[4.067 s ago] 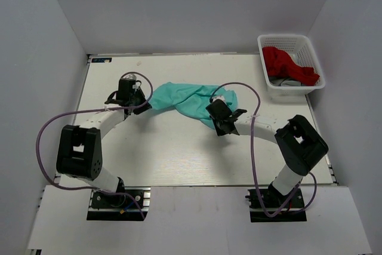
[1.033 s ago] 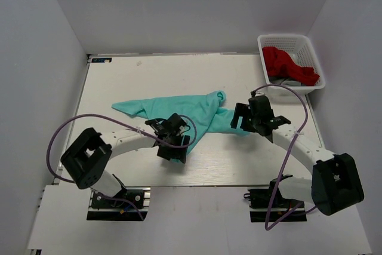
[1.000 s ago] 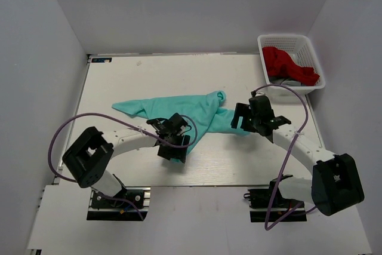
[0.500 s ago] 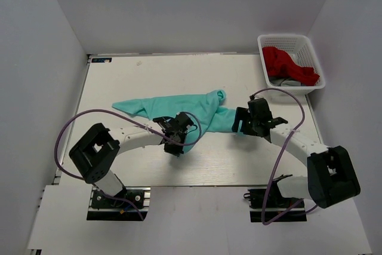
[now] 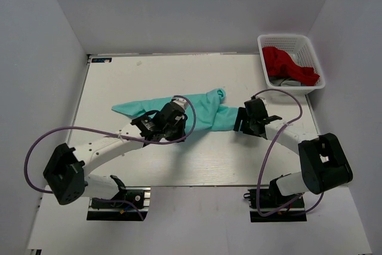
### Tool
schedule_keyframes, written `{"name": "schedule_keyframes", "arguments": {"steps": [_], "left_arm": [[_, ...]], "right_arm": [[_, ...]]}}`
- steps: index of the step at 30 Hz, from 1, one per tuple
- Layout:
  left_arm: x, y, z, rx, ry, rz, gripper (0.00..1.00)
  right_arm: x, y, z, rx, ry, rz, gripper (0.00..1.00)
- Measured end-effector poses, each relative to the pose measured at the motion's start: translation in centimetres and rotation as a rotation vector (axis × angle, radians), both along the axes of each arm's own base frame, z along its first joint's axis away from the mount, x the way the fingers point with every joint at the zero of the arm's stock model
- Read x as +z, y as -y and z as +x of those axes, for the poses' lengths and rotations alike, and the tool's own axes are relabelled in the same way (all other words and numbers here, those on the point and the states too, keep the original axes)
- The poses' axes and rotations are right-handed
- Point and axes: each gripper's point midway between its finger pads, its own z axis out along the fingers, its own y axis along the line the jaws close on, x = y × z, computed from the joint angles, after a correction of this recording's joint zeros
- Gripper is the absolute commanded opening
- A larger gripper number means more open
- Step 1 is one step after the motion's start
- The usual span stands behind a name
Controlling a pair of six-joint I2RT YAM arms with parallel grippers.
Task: Fold and stack the t-shirts
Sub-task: Flatten out the tshirt
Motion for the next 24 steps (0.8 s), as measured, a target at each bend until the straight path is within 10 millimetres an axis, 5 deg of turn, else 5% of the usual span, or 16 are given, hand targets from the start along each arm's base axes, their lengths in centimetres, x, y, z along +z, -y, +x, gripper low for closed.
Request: {"name": "schedule_keyframes", "arguments": {"steps": [3,7,10,11,13,24], "left_arm": [[1.5,-0.3,0.7,0.030,0.056,-0.020,0.00],[3.0,-0.3,1.7,0.062,0.108,-0.034,0.00],[4.0,-0.3,2.5,0.086,0.144,-0.039,0.00],[4.4,-0.3,2.8,0.095,0.157,-0.040,0.00],[5.5,-0.3,3.6,0.119,0.191,-0.043,0.00],[12.2,-1.9,7.9,0.336,0.355,-0.006,0.00]], "right_arm": [[0.0,0.5,0.2,-0.027,0.008,-0.016,0.76],[-0.2,0.8,0.5,-0.049,0.012,-0.031,0.64],[-0.3,0.7,1.0,-0.051,0.024,-0.033,0.43],[-0.3,0.7,1.2,-0.048,0.030,-0.035,0.19],[-0.4,0.5,1.7,-0.040,0.041,-0.037,0.02],[3.1,-0.1,4.5,-0.024,0.170,-0.025,0.00]]}}
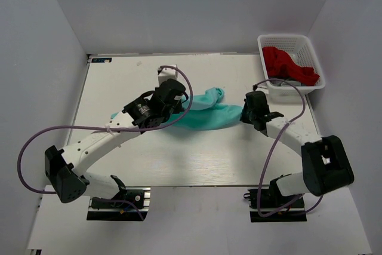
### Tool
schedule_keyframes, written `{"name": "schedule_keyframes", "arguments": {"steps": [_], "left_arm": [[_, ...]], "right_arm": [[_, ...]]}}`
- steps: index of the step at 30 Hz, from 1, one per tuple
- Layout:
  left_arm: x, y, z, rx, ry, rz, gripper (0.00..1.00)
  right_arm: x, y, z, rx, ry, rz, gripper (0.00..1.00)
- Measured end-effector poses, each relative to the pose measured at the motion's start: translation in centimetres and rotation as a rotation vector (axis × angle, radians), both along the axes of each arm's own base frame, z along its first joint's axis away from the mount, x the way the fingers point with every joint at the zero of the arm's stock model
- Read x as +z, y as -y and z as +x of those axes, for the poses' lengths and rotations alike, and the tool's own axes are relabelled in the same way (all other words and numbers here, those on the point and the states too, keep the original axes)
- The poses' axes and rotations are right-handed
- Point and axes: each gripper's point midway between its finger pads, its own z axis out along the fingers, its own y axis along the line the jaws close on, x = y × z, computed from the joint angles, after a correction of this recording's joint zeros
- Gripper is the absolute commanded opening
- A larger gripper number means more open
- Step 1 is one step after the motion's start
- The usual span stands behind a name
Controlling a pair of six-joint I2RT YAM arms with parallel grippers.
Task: Fold and stack the t-shirts
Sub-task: Flatten out the tshirt
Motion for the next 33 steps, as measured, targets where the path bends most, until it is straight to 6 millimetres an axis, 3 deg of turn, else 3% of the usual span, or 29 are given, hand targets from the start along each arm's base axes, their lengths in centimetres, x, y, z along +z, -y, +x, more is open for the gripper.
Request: {"name": "schedule_keyframes", "arguments": {"steps": [4,8,13,17,21,29,33], "left_arm": [[4.1,-1.3,1.4,0.106,0.081,-0.005,0.00],[9.7,-3.2,2.3,0.207,0.203,-0.034,0.00],[15.9,-6.5,1.5,0.280,0.342,-0.072,0.00],[21.1,-9.9,-0.2,0.339,0.451,-0.139,0.00],[25.1,-13.6,-2.5,0.387,0.541,-0.206,0.00],[29.6,-19.9,-7.5,0.430,0.660,-0.357,0.00],[31.3,-21.8,-9.7,0.406,0.714,-0.450,0.00]], "right_arm": [[4.6,0.3,0.3,0.001,0.128,0.018,0.00],[12.0,1.2,0.3,-0.012,0.319,0.039,0.00],[19.9,3.9,-0.6,-0.105,0.493,0.017,0.00],[24.7,6.3,-2.5,-0.187,0.583,-0.002,0.00],[29.5,8.5,-4.8,-0.263,0.680,0.005,0.00],[37.1,11.6,-10.4,-0.337,0.858,0.072,0.00],[39.9,12.0,-12.3,-0.327,0.927,0.118,0.00]]}}
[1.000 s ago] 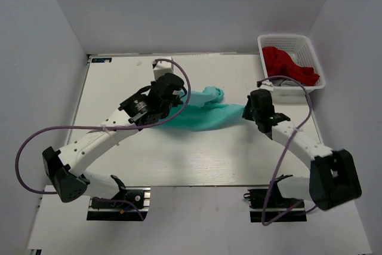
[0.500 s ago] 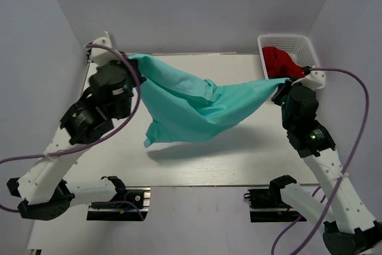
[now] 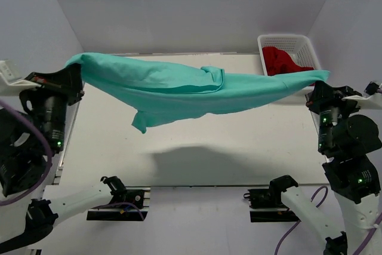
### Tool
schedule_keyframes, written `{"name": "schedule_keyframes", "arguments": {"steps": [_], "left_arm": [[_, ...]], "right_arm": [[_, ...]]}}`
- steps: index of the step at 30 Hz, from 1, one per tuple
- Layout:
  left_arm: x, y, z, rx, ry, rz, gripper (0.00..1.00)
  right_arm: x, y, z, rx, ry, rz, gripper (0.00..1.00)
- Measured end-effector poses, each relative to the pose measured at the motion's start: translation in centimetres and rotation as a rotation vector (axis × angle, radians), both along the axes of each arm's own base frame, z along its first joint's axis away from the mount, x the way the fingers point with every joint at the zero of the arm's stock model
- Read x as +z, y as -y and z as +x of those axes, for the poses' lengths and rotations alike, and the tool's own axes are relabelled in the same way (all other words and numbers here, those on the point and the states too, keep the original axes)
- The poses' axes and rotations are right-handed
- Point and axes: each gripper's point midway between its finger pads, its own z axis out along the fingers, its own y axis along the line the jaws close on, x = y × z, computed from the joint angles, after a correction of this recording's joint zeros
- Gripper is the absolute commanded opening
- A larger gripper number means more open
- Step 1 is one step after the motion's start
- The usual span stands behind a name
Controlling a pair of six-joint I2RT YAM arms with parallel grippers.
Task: Fold and stack the t-shirts
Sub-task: Flatten out the tshirt
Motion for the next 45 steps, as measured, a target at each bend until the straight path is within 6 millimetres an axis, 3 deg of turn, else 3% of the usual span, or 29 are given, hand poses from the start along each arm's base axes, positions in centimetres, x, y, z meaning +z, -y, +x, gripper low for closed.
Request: {"name": "schedule_keyframes", "arguments": {"steps": [5,7,9,14,17,20,22,26,29,33,34,35,36,37,38,40,41,45], "left_arm": [[-0.2,0.2,0.1,-0.005,0.024,-0.016,0.00],[-1.5,1.5,1.6,0.021,-0.012,0.004,0.00],[-4.0,3.2,3.7,0.065,-0.070,0.050,0.00],[-14.5,7.4,9.3,0.166,-0.281,0.254,0.00],[-19.9,7.7,12.4,0.220,-0.394,0.338,0.00],[-23.6,7.4,16.3,0.247,-0.489,0.345,0.00],[-26.7,6.7,20.0,0.265,-0.579,0.344,0.00],[-33.4,6.0,26.7,0.232,-0.740,0.316,0.00],[-38.7,5.0,29.9,0.183,-0.857,0.284,0.00],[-42.5,2.8,34.2,0.146,-0.940,0.207,0.00],[-42.9,2.1,35.2,0.144,-0.947,0.184,0.15],[-43.0,1.4,36.1,0.139,-0.946,0.164,0.31],[-43.0,0.7,36.9,0.135,-0.947,0.144,0.53],[-43.1,0.0,37.5,0.130,-0.950,0.127,0.99],[-42.9,-0.8,38.1,0.128,-0.946,0.105,1.00],[-42.4,-1.9,38.9,0.127,-0.943,0.069,1.00],[-42.0,-2.6,39.1,0.126,-0.943,0.053,1.00],[-41.8,-3.6,38.1,0.102,-0.967,0.030,1.00]], "right_arm": [[-0.6,-1.3,1.1,0.052,-0.020,-0.020,0.00],[-1.8,-2.2,2.8,0.064,-0.059,-0.036,0.00],[-3.9,-3.3,5.5,0.070,-0.120,-0.058,0.00],[-12.8,-6.7,13.4,0.098,-0.382,-0.145,0.00],[-19.6,-8.2,17.8,0.123,-0.550,-0.181,0.00],[-25.7,-8.8,20.2,0.151,-0.696,-0.200,0.00],[-28.4,-9.0,21.4,0.157,-0.757,-0.207,0.00],[-30.4,-9.8,24.5,0.175,-0.788,-0.232,0.00],[-30.7,-10.5,27.1,0.185,-0.772,-0.251,0.00],[-30.6,-11.7,31.1,0.204,-0.735,-0.291,0.00],[-30.8,-11.9,31.7,0.209,-0.734,-0.300,0.05],[-30.9,-12.1,32.4,0.215,-0.730,-0.310,0.22],[-31.1,-12.3,33.0,0.219,-0.727,-0.316,0.28],[-31.2,-12.4,33.5,0.222,-0.729,-0.329,0.34],[-31.1,-12.5,34.1,0.226,-0.728,-0.342,0.39],[-30.6,-13.0,35.2,0.238,-0.718,-0.356,0.70],[-30.2,-13.2,35.5,0.246,-0.713,-0.361,0.90],[-29.0,-13.9,34.3,0.304,-0.718,-0.372,0.90]]}}
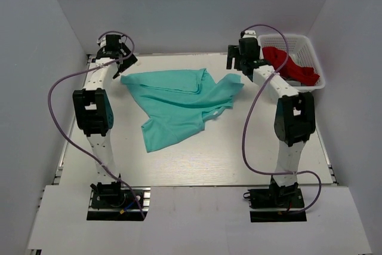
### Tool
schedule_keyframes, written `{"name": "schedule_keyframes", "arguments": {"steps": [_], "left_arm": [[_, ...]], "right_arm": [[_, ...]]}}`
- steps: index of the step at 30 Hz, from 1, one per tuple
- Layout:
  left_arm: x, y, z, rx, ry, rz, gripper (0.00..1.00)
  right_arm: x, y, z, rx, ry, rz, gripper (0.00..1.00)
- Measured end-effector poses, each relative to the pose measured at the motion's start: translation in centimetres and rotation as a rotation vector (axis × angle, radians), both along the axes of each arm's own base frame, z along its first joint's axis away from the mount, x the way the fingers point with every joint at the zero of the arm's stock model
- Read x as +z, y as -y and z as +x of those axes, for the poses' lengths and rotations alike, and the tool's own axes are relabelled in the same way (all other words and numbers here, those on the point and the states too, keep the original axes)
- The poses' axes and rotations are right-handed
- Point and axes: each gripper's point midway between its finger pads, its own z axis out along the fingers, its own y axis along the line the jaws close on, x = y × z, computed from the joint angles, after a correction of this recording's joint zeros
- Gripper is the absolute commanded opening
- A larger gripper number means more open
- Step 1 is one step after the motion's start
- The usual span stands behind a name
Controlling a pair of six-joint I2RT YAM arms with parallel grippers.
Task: Fold and stack the t-shirts
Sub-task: Flatten out the tshirt
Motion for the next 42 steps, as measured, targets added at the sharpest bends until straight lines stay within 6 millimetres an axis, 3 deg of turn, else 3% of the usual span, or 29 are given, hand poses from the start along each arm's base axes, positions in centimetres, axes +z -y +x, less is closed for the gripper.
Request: {"name": "schedule_keyframes", "arguments": {"steps": [2,4,8,13,16,20,22,24,27,29,35,37,42], "left_arm": [[-0.6,0.7,-2.0,-0.031,-0.038,-0.018,1.00],[-1.1,1.9,-4.3,-0.077,-0.066,-0.042,1.00],[-1.7,5.5,-8.8,-0.215,-0.072,-0.118,1.00],[-2.4,9.7,-11.1,-0.375,-0.071,-0.222,1.00],[-4.1,11.1,-13.4,-0.427,-0.110,-0.255,1.00],[-7.3,13.1,-21.2,-0.477,-0.234,-0.273,1.00],[-6.9,15.0,-24.8,-0.544,-0.250,-0.268,1.00],[-5.3,17.2,-26.9,-0.625,-0.217,-0.250,1.00],[-2.8,20.7,-28.7,-0.749,-0.148,-0.201,1.00],[-2.5,22.1,-29.7,-0.804,-0.144,-0.164,1.00],[-6.7,23.5,-32.2,-0.879,-0.287,-0.008,1.00],[-8.1,23.7,-33.0,-0.901,-0.331,0.044,0.99],[-10.4,24.2,-33.9,-0.943,-0.404,0.158,0.84]], "right_arm": [[0.6,-0.7,-2.1,0.047,-0.010,0.037,0.90],[0.6,-1.7,-5.6,0.111,-0.043,0.085,0.90],[0.2,-5.5,-12.4,0.276,-0.097,0.183,0.90],[-3.6,-12.3,-20.5,0.501,-0.246,0.243,0.90],[-5.8,-12.7,-22.8,0.506,-0.315,0.242,0.90],[-7.5,-9.8,-22.6,0.358,-0.335,0.210,0.90],[-7.6,-8.2,-22.1,0.268,-0.324,0.191,0.90],[-7.5,-6.9,-21.5,0.192,-0.308,0.182,0.90],[-7.7,-4.7,-20.7,0.089,-0.301,0.180,0.90],[-7.9,-3.2,-20.2,0.032,-0.304,0.180,0.90],[-8.4,-0.7,-17.8,-0.063,-0.326,0.200,0.88],[-8.4,-0.8,-16.4,-0.072,-0.329,0.203,0.86],[-9.5,-1.8,-13.9,-0.054,-0.347,0.202,0.75]]}}
